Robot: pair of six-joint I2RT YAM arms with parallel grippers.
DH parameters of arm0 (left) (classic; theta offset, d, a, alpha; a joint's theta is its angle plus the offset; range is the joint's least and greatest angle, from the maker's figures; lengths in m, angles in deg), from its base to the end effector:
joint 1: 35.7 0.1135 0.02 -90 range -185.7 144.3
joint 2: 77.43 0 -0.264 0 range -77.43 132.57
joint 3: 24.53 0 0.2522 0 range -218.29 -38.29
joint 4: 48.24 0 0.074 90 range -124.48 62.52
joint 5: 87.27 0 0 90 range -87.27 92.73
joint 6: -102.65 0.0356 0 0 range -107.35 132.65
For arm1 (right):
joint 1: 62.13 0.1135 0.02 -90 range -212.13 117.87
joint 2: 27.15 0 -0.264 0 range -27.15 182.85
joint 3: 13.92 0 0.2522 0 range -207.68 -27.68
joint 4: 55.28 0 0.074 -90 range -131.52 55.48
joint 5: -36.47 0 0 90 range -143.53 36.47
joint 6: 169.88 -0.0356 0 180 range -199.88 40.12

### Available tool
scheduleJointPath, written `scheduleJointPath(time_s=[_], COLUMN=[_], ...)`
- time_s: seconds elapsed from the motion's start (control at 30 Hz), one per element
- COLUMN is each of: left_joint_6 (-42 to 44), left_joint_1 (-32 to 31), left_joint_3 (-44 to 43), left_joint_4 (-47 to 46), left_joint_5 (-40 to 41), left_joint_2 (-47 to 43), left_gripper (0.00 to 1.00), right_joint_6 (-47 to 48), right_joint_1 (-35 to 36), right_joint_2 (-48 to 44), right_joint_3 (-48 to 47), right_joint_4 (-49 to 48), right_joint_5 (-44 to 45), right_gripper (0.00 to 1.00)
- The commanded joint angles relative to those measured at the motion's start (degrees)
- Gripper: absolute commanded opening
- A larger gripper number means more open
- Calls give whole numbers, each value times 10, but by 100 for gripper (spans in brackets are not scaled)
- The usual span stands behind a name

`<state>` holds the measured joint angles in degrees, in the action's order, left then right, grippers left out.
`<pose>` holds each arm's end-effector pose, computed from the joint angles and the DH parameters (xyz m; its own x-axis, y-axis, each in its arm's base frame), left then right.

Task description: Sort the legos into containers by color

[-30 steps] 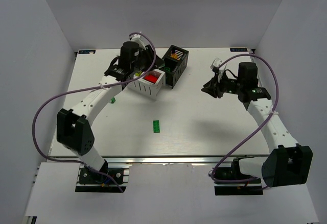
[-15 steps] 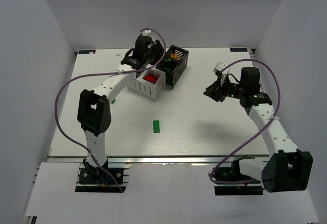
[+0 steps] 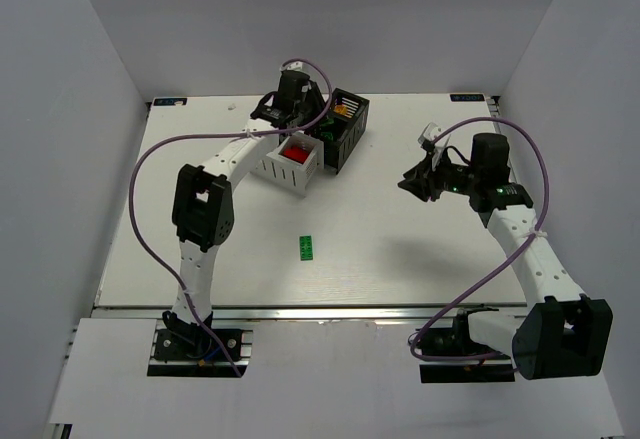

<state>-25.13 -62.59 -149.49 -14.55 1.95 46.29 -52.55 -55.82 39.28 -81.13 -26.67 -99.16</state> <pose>0.4557 -0.2316 0.2797 -0.6616 -0.3514 -0.6625 0.0724 0.8494 -0.5227 0.2497 0.0532 0.3127 -0.0885 -0.3328 -0.9388 -0.8395 0.5322 -0.1095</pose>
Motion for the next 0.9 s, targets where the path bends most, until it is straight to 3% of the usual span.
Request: scheduleJointPath(time_s=[0.0,0.1,0.2,0.27,0.43,0.53,0.57,0.67,0.7,0.73,0.83,0.87], left_joint_6=[1,1,0,-1,13,46,52,51,48,40,19,12], left_joint_1=[-4,-4,-4,-4,-4,-4,-3,10,15,18,29,31], left_joint_3=[-31,-43,-60,-65,-40,52,121,234,306,339,442,461], left_joint_4=[20,26,36,38,37,18,12,-5,-7,-5,23,34], left_joint_5=[27,25,26,24,31,53,63,90,105,111,130,136], left_joint_2=[-11,-11,-14,-18,-82,-181,-211,-342,-375,-436,-536,-558], left_gripper=[49,59,82,90,92,98,98,98,98,98,98,98], right_joint_6=[-3,6,13,15,39,50,38,21,25,28,46,40], right_joint_1=[-4,-4,-3,-1,34,84,117,169,196,210,270,287], right_joint_2=[-5,0,11,26,57,72,72,77,81,91,120,130], right_joint_3=[4,-1,-9,-17,-49,-57,-51,-32,-32,-32,-46,-51], right_joint_4=[-12,3,25,39,88,112,101,69,71,69,66,56], right_joint_5=[-18,-26,-51,-65,-66,-46,-30,47,55,75,119,146], right_gripper=[38,42,48,48,49,50,50,53,60,75,89,89])
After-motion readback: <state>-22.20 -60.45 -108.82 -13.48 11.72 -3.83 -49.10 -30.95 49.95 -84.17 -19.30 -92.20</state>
